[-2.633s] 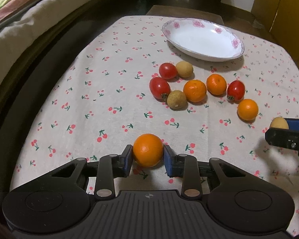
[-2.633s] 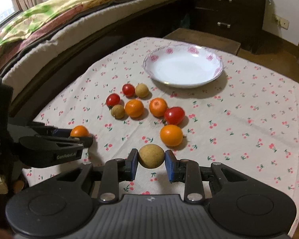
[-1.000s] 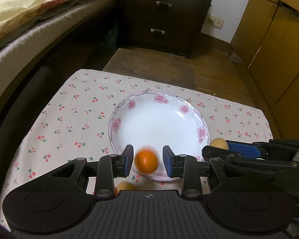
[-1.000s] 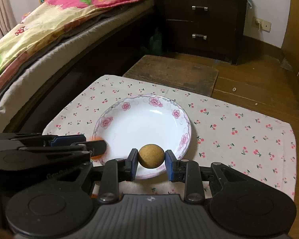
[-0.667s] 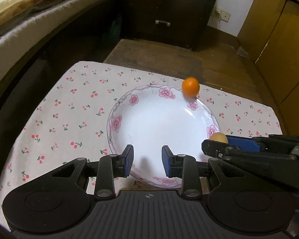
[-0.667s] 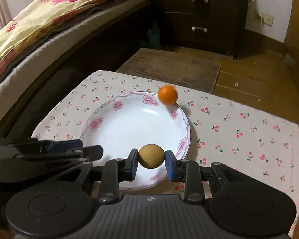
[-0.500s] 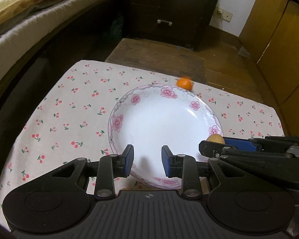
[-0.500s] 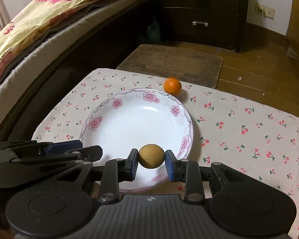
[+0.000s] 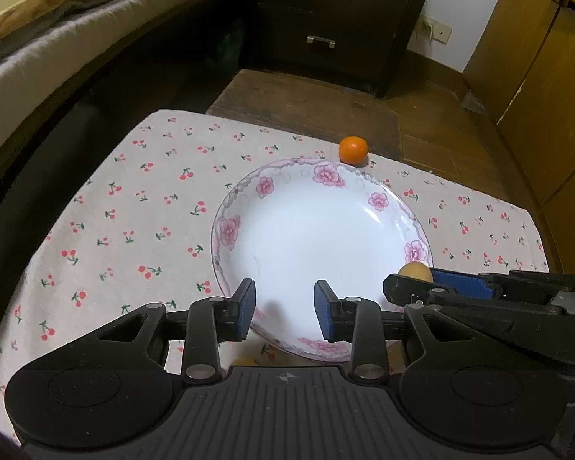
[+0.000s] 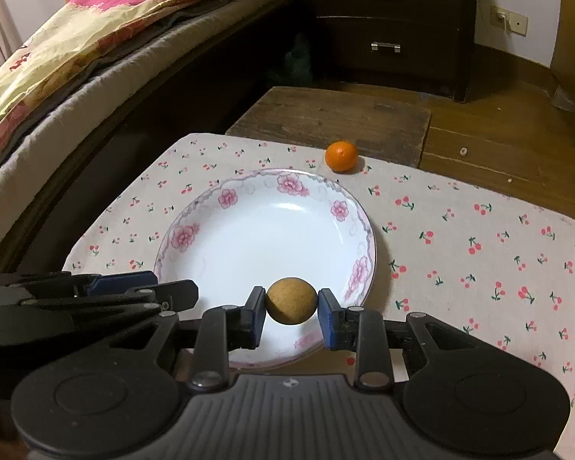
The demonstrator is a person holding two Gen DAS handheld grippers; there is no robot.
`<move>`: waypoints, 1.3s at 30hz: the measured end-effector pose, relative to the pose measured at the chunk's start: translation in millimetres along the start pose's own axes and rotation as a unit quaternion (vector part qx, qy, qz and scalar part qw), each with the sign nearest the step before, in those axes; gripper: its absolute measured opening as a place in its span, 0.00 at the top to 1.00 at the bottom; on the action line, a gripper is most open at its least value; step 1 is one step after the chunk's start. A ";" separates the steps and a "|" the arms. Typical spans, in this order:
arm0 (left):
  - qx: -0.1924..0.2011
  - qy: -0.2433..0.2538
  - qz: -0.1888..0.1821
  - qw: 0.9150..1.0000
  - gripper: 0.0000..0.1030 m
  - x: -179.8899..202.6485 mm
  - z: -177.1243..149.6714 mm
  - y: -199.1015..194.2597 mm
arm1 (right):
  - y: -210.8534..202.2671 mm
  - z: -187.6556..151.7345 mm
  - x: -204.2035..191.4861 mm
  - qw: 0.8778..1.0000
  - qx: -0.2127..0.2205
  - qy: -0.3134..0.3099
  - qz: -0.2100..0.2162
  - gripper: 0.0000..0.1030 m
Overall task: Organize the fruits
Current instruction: 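Move the left tool toward the orange lying beyond the plate rim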
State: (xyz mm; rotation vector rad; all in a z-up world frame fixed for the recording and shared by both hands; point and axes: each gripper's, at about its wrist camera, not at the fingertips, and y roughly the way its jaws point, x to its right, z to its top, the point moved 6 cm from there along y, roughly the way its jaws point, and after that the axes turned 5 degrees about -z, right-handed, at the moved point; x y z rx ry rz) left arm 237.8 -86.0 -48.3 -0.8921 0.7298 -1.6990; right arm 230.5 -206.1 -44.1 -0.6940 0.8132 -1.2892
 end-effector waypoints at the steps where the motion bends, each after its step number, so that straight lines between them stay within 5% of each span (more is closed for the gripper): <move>1: 0.000 0.001 -0.001 1.000 0.59 0.4 0.0 -0.3 | -0.4 -0.4 0.6 1.000 0.001 0.001 0.000 0.70; 33: 0.000 -0.005 0.004 1.000 0.60 -4.4 8.2 3.5 | 12.1 -0.8 -2.6 1.000 -0.007 0.000 0.011 0.69; 39: 0.005 -0.003 -0.019 1.000 0.57 1.8 23.1 7.4 | 10.6 -1.4 2.1 1.000 -0.006 0.010 0.026 0.69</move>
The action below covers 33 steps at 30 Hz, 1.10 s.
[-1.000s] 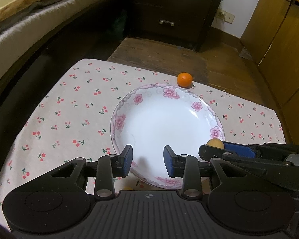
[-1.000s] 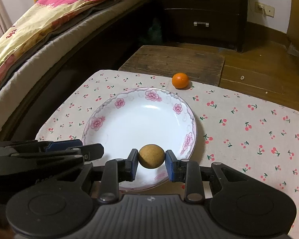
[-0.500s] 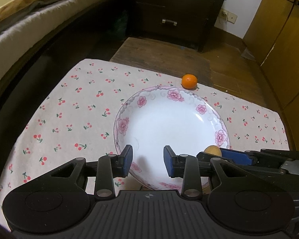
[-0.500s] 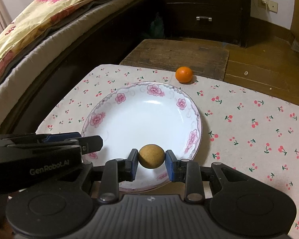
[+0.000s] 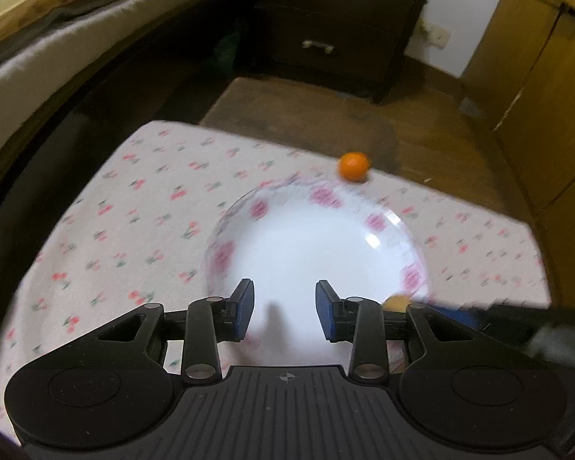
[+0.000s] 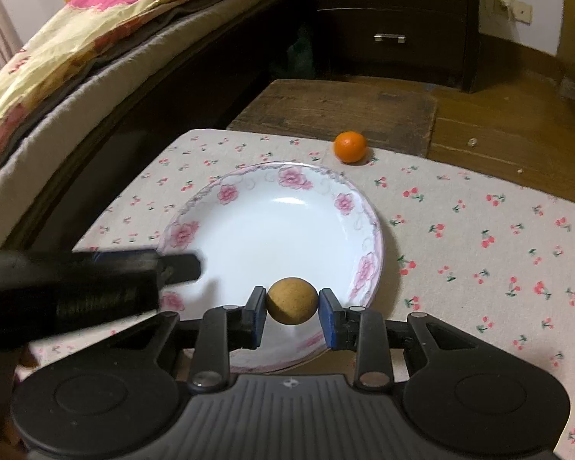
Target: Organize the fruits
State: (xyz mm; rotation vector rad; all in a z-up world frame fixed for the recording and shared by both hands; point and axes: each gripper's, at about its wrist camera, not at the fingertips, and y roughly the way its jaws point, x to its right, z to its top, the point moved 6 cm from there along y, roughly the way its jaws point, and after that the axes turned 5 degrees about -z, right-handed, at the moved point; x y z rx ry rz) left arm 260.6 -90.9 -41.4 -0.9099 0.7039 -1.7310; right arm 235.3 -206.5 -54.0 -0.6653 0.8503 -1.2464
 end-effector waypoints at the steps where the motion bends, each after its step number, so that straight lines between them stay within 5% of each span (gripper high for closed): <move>1: 0.002 0.001 -0.004 1.000 0.57 2.3 4.2 0.7 | -0.4 -0.5 -1.0 1.000 0.001 -0.002 0.003 0.69; 12: 0.022 0.064 -0.017 0.998 0.56 44.9 88.3 64.8 | 11.9 -7.4 -7.0 0.999 -0.007 -0.006 0.042 0.69; 19: -0.007 0.083 -0.011 0.996 0.56 55.0 91.3 119.7 | 25.1 -8.8 -4.5 0.998 -0.017 0.001 0.058 0.69; 33: -0.032 0.109 0.007 0.993 0.61 63.8 90.2 150.7 | 25.6 -12.3 -4.8 0.997 -0.020 0.001 0.070 0.69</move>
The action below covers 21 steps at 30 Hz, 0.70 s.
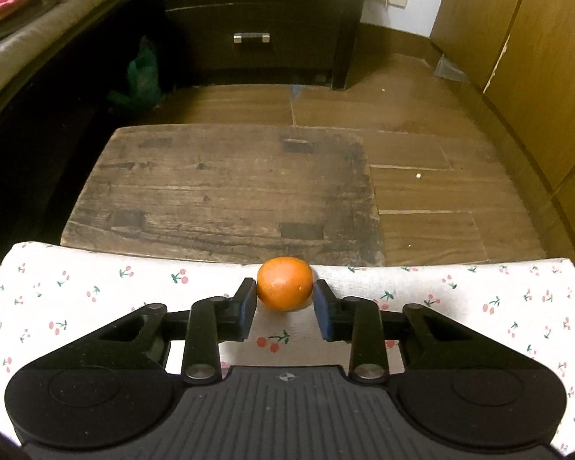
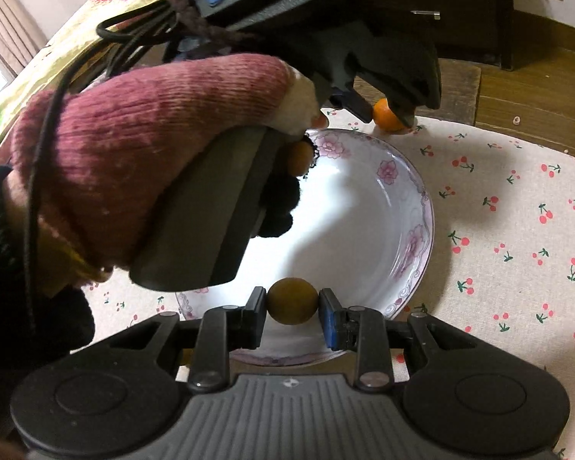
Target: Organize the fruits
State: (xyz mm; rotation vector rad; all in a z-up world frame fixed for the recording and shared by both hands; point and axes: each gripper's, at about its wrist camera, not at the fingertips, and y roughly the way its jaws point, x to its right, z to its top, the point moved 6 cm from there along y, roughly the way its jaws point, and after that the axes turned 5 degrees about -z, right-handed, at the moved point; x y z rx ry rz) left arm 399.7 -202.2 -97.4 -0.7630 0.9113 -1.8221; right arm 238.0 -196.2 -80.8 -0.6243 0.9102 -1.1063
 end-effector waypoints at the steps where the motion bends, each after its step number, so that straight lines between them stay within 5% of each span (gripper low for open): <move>1: -0.002 0.003 0.000 1.000 0.61 1.0 0.4 1.2 | 2.2 1.0 1.0 1.000 0.000 0.001 0.002 0.69; 13: -0.009 0.025 0.000 1.000 0.62 0.7 2.5 0.5 | 3.4 -1.7 10.0 1.000 0.004 0.012 0.012 0.69; 21: 0.014 0.028 0.001 1.000 0.62 -19.3 -9.2 -61.0 | -5.2 -2.9 8.6 1.000 0.006 0.016 -0.004 0.69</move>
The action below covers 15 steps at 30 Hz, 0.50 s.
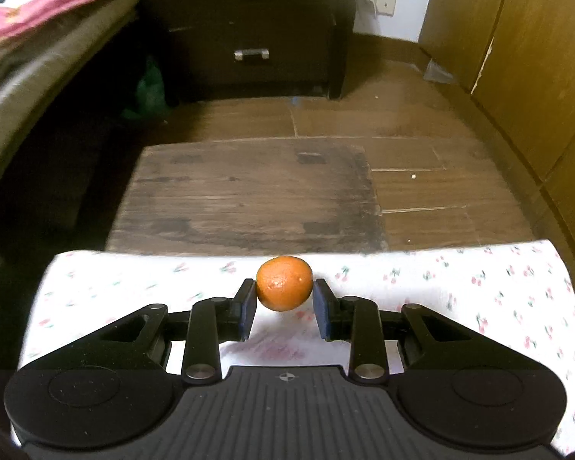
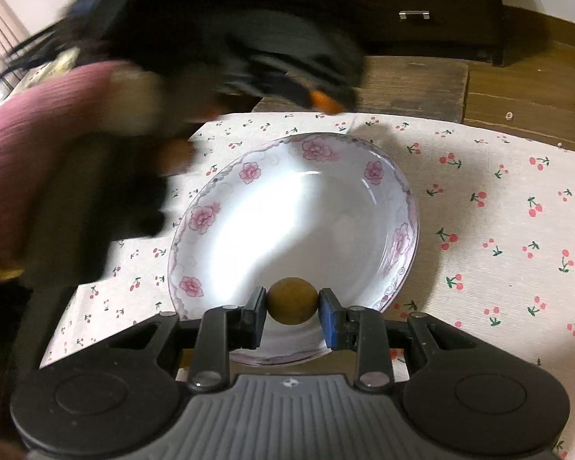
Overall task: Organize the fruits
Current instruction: 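Drop the orange into the plate with the left tool while the right tool releases the kiwi there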
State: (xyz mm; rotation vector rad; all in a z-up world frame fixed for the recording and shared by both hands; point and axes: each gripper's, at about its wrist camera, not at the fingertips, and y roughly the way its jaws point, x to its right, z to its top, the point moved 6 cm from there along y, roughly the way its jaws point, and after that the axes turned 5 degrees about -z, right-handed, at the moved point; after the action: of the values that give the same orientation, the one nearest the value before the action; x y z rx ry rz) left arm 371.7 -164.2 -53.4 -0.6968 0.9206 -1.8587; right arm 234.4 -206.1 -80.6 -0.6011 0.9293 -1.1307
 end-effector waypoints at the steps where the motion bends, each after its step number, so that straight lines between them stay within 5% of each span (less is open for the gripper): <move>1: 0.000 0.005 0.004 1.000 0.62 -2.3 -4.9 -8.7 | -0.1 -0.2 -0.7 1.000 0.000 -0.001 -0.003 0.69; 15: -0.029 -0.022 -0.011 0.999 0.61 -11.7 -90.1 -71.4 | -11.6 1.3 -9.2 0.998 0.002 -0.005 -0.058 0.69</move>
State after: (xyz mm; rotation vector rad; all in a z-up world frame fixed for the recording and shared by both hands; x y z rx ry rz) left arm 272.8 -104.8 -46.0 -0.7828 0.9449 -1.8342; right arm 228.5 -201.4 -67.7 -0.6625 0.8932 -1.2317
